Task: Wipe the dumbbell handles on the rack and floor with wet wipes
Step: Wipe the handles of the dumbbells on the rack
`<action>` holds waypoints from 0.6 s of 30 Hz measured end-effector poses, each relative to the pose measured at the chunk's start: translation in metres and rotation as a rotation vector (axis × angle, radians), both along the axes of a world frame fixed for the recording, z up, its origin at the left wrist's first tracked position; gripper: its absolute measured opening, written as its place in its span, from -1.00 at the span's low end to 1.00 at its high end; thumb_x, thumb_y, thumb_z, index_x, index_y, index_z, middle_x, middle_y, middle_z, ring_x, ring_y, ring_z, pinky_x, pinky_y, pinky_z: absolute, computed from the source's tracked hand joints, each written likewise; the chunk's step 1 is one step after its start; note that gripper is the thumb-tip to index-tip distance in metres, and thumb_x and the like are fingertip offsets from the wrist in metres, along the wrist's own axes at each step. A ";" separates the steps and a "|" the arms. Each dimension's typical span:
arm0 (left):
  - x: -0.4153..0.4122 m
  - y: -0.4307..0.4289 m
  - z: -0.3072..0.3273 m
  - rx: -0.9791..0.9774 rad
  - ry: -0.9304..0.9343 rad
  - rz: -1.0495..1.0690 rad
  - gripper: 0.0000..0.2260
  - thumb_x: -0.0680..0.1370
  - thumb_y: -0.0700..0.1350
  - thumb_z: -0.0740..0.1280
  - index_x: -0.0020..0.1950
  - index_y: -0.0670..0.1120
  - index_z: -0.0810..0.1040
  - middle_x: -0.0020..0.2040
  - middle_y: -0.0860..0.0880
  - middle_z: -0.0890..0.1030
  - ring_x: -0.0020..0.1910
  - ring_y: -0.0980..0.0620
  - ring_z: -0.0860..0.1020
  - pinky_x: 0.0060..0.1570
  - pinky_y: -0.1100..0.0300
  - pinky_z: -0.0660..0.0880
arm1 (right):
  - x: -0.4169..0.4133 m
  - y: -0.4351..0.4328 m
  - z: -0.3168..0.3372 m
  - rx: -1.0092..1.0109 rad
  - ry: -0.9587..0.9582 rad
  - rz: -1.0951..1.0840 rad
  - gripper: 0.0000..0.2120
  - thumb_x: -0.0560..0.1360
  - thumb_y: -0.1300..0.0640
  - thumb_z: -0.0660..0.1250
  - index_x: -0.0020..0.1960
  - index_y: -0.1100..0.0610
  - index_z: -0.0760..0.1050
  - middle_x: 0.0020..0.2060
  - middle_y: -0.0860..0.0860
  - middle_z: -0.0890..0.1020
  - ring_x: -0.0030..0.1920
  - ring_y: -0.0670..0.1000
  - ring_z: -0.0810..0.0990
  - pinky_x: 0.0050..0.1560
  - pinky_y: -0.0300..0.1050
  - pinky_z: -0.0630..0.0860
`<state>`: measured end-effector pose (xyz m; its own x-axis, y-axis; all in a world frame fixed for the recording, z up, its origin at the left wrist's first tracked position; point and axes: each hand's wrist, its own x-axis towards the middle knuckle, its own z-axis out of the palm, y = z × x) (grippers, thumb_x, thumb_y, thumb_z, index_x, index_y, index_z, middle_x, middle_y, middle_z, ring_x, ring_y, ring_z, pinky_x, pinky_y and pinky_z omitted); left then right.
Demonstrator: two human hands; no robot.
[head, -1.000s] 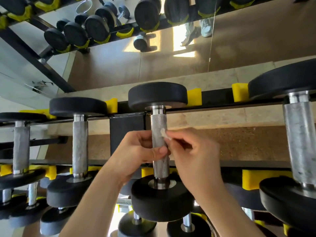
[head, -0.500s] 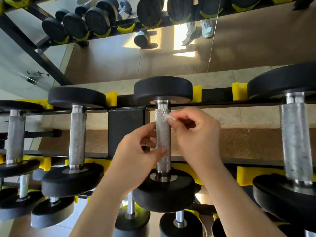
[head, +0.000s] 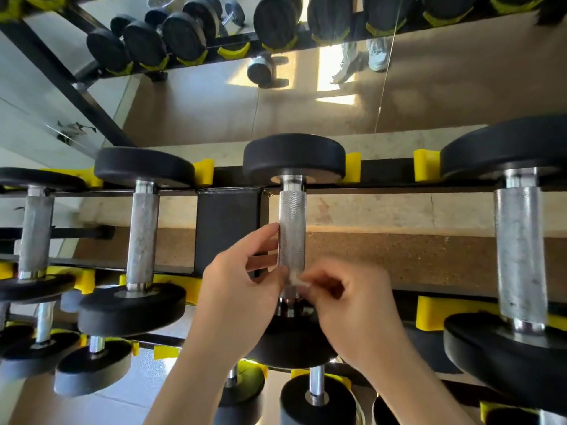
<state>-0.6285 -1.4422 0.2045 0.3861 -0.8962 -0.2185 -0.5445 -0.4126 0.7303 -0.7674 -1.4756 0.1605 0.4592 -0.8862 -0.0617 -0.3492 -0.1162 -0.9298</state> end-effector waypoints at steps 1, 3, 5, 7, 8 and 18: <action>-0.001 0.000 0.000 -0.002 0.003 0.009 -0.52 0.46 -0.28 0.45 0.30 0.12 0.52 0.01 0.28 0.64 0.04 0.30 0.59 0.02 0.35 0.56 | -0.001 -0.001 0.001 -0.022 0.005 0.026 -0.83 0.45 0.21 0.45 -0.17 -0.07 0.60 -0.29 -0.20 0.59 -0.17 -0.21 0.57 -0.12 -0.32 0.51; -0.007 0.004 0.002 0.014 -0.026 0.006 -0.50 0.47 -0.24 0.45 0.35 0.13 0.48 0.08 0.25 0.62 0.09 0.28 0.56 0.06 0.33 0.55 | 0.009 -0.026 0.002 -0.158 0.000 -0.072 -0.90 0.45 0.19 0.45 -0.15 0.00 0.61 -0.28 -0.18 0.61 -0.20 -0.19 0.58 -0.19 -0.31 0.53; -0.013 0.013 0.001 0.041 -0.138 -0.021 -0.49 0.47 -0.16 0.44 0.37 0.17 0.44 0.13 0.26 0.56 0.13 0.26 0.52 0.10 0.29 0.53 | 0.020 -0.052 0.007 -0.247 -0.013 -0.185 -0.96 0.47 0.16 0.44 -0.14 0.05 0.60 -0.26 -0.14 0.62 -0.23 -0.19 0.57 -0.23 -0.34 0.52; -0.018 0.027 0.003 -0.017 -0.264 -0.085 -0.64 0.47 -0.03 0.39 0.26 0.19 0.52 0.10 0.29 0.52 0.11 0.25 0.48 0.07 0.31 0.49 | 0.016 -0.043 0.003 -0.226 0.013 -0.117 -0.96 0.48 0.13 0.41 -0.15 0.05 0.58 -0.27 -0.13 0.60 -0.23 -0.18 0.55 -0.21 -0.26 0.53; -0.019 0.036 0.004 -0.072 -0.291 -0.112 -0.73 0.47 0.05 0.35 0.16 0.19 0.59 0.07 0.29 0.53 0.08 0.25 0.47 0.01 0.36 0.47 | 0.011 -0.030 0.004 -0.196 0.035 -0.023 -0.94 0.49 0.13 0.40 -0.16 0.04 0.57 -0.28 -0.13 0.59 -0.23 -0.16 0.55 -0.20 -0.17 0.55; -0.038 0.070 -0.025 -0.167 -0.619 -0.364 -0.46 0.22 0.25 0.29 0.19 0.18 0.43 0.10 0.06 0.57 0.14 0.00 0.44 0.21 -0.14 0.35 | 0.007 -0.027 0.005 -0.341 0.117 0.045 -0.86 0.54 0.03 0.32 -0.15 0.07 0.51 -0.32 -0.11 0.58 -0.31 -0.11 0.56 -0.33 -0.05 0.54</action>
